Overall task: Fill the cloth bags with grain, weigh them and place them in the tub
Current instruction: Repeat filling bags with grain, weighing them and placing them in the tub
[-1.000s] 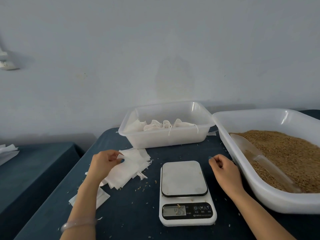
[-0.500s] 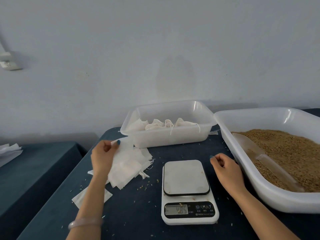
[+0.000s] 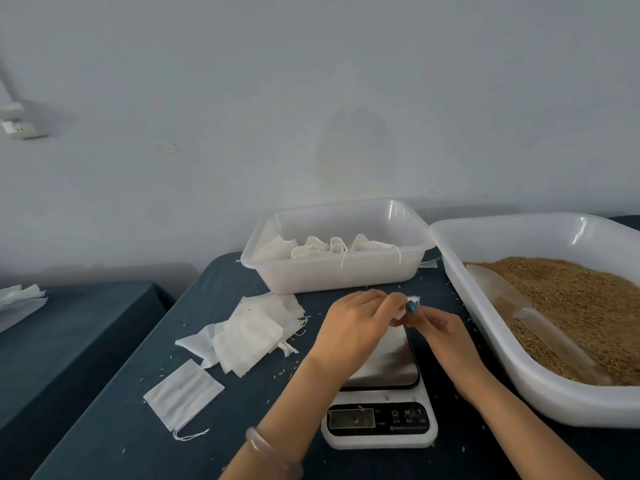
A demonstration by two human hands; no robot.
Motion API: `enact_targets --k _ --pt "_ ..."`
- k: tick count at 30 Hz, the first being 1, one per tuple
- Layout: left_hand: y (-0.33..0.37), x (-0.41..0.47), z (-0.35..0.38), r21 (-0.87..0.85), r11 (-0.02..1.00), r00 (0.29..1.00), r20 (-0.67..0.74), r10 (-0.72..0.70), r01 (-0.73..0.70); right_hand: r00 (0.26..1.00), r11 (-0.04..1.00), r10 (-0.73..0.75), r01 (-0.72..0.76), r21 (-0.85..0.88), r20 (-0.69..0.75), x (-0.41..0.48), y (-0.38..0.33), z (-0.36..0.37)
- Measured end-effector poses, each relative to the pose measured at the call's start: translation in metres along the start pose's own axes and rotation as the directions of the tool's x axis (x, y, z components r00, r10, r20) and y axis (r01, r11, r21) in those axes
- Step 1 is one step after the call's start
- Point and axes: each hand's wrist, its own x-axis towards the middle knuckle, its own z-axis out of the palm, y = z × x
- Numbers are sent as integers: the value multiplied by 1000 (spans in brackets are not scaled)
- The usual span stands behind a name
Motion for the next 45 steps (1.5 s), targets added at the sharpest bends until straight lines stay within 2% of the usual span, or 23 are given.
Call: enact_targets --k 3,5,6,8,10,11,12,13,15,17,24,27,32,37,41,45 --pt "-6 -11 -3 10 999 999 9 40 -41 999 997 -10 13 74 -31 0 0 2" --pt "-9 -16 -5 -44 996 995 59 78 -76 999 997 -7 10 83 -38 1 3 2" --pt "-10 -18 -6 -91 995 995 83 53 -45 999 996 -2 6 88 -41 2 4 1" --pt "-12 -19 -7 -197 973 990 104 -98 118 999 995 8 -3 98 -48 3 6 0" --pt "-16 -19 -7 -233 910 939 124 -322 343 999 994 22 -18 110 -33 2 6 -1" --pt "-18 -20 -8 -270 834 877 171 -450 481 999 994 27 -25 105 -18 2 6 -1" --pt "-20 -21 -8 -338 714 790 254 -558 613 1000 995 29 -29 92 2 2 6 -1" --pt "-22 -21 -8 -422 552 692 354 -629 719 999 997 31 -33 72 22 2 7 0" --pt "-30 -23 -7 -511 263 537 516 -667 818 998 998 35 -38 46 48 2 9 1" --pt "-35 -24 -8 -514 154 479 592 -649 844 998 998 42 -45 52 43 2 9 1" --pt "-33 -24 -8 -540 167 494 545 -677 825 999 998 43 -43 55 -4 4 13 -2" --pt "-32 -24 -8 -529 174 482 526 -700 831 995 999 33 -29 42 -91 6 15 -3" --pt "-29 -26 -6 -512 209 494 518 -699 833 993 996 -63 57 -64 -102 8 18 -5" --pt "-27 -26 -5 -496 285 534 482 -695 820 988 988 -134 128 -82 -79 7 18 -3" --pt "-25 -26 -3 -541 297 575 468 -671 787 982 983 -166 157 -99 -90 7 19 -2" --pt "-23 -27 -1 -519 408 635 400 -660 751 979 971 -184 167 -171 -87 6 17 -1"
